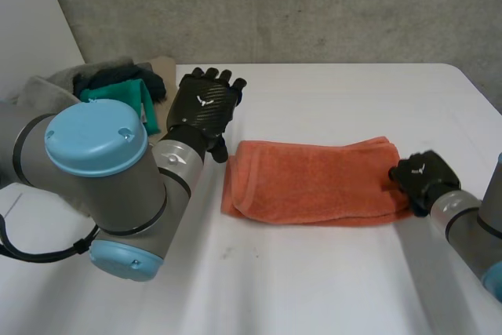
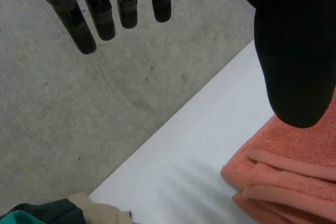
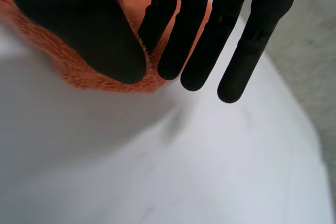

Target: Fold the laundry.

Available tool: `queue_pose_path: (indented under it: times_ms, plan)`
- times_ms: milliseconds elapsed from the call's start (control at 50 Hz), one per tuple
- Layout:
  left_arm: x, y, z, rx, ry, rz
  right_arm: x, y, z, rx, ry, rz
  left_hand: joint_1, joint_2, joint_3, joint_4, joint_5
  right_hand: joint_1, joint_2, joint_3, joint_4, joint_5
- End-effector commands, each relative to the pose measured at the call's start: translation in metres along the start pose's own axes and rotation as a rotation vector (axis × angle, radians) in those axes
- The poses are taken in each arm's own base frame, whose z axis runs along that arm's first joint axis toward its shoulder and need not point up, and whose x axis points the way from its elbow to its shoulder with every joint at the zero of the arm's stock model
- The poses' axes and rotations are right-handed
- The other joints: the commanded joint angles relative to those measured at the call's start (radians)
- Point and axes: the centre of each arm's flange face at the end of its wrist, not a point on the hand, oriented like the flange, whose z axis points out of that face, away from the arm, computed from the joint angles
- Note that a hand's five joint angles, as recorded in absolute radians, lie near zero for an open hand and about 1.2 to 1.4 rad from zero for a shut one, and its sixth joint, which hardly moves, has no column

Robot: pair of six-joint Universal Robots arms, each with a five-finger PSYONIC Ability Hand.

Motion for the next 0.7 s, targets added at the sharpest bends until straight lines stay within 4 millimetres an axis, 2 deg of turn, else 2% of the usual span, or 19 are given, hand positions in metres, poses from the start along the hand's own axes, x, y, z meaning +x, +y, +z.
queue_pose_path:
  times_ms: [20,80,100,160,180,260,300,320,380,400,420,480,540,580,640,680,700]
  plan:
    - [-0.005,-0.004,-0.007,-0.004,-0.009,-0.002,-0.013,-0.066,-0.001,0.249,0.031,-0.05,-0.014,-0.031,-0.037,-0.027,-0.046,0.364,0.215,0.209,0.203,0.221]
    - [-0.013,-0.009,-0.011,0.005,-0.024,-0.008,-0.035,-0.099,-0.011,0.361,-0.025,-0.051,-0.014,-0.031,-0.037,-0.027,-0.046,0.364,0.215,0.209,0.203,0.221]
    - [-0.014,-0.01,-0.012,0.006,-0.026,-0.008,-0.049,-0.116,-0.019,0.423,-0.07,-0.038,-0.014,-0.031,-0.037,-0.027,-0.046,0.364,0.215,0.209,0.203,0.221]
    - [-0.023,-0.006,-0.014,-0.011,-0.048,-0.009,-0.077,-0.134,-0.029,0.505,-0.176,-0.014,-0.014,-0.031,-0.037,-0.027,-0.046,0.364,0.215,0.209,0.203,0.221]
    - [-0.025,-0.004,-0.014,-0.016,-0.052,-0.009,-0.102,-0.136,-0.031,0.539,-0.278,-0.003,-0.014,-0.031,-0.037,-0.027,-0.046,0.364,0.215,0.209,0.203,0.221]
    - [-0.031,0.0,-0.017,-0.032,-0.066,-0.008,-0.154,-0.13,-0.029,0.568,-0.487,-0.004,-0.014,-0.031,-0.037,-0.027,-0.046,0.364,0.215,0.209,0.203,0.221]
    - [-0.033,0.003,-0.017,-0.039,-0.07,-0.008,-0.16,-0.128,-0.022,0.558,-0.493,0.0,-0.014,-0.031,-0.037,-0.027,-0.046,0.364,0.215,0.209,0.203,0.221]
    - [-0.033,0.003,-0.016,-0.041,-0.071,-0.008,-0.157,-0.13,-0.015,0.54,-0.452,0.013,-0.014,-0.031,-0.037,-0.027,-0.046,0.306,0.158,0.151,0.146,0.164]
    - [-0.036,0.006,-0.015,-0.046,-0.08,-0.009,-0.146,-0.136,-0.01,0.502,-0.357,0.058,-0.014,-0.031,-0.037,-0.027,-0.046,-0.276,-0.425,-0.431,-0.437,-0.419]
    - [-0.037,0.005,-0.014,-0.043,-0.081,-0.009,-0.135,-0.141,-0.009,0.484,-0.303,0.113,-0.014,-0.031,-0.037,-0.027,-0.046,-0.566,-0.714,-0.721,-0.727,-0.708]
    - [-0.038,0.004,-0.014,-0.038,-0.085,-0.008,-0.13,-0.143,-0.009,0.476,-0.28,0.147,-0.014,-0.031,-0.037,-0.027,-0.046,-0.653,-0.802,-0.808,-0.814,-0.795]
    - [-0.038,0.001,-0.01,-0.023,-0.089,-0.011,-0.112,-0.148,-0.011,0.464,-0.258,0.287,-0.014,-0.031,-0.037,-0.027,-0.046,-0.786,-0.934,-0.941,-0.946,-0.928]
    - [-0.037,-0.009,-0.004,0.013,-0.089,-0.019,-0.096,-0.147,-0.012,0.454,-0.256,0.391,-0.014,-0.031,-0.037,-0.027,-0.046,-0.824,-0.973,-0.979,-0.985,-0.967]
    - [-0.035,-0.012,-0.002,0.026,-0.082,-0.033,-0.075,-0.149,-0.017,0.456,-0.245,0.496,-0.014,-0.031,-0.037,-0.027,-0.046,-0.839,-0.987,-0.994,-1.0,-0.981]
    - [-0.024,-0.019,0.003,0.059,-0.044,-0.087,-0.041,-0.14,-0.019,0.42,-0.192,0.62,-0.011,-0.028,-0.034,-0.024,-0.043,-0.836,-0.984,-0.991,-0.997,-0.978]
    - [-0.006,-0.026,0.005,0.088,0.028,-0.138,-0.028,-0.133,-0.018,0.386,-0.164,0.663,-0.008,-0.025,-0.031,-0.021,-0.04,-0.833,-0.982,-0.988,-0.994,-0.975]
    - [0.0,-0.028,0.006,0.096,0.053,-0.153,-0.015,-0.123,-0.015,0.339,-0.137,0.706,-0.008,-0.025,-0.031,-0.021,-0.04,-0.836,-0.984,-0.991,-0.997,-0.978]
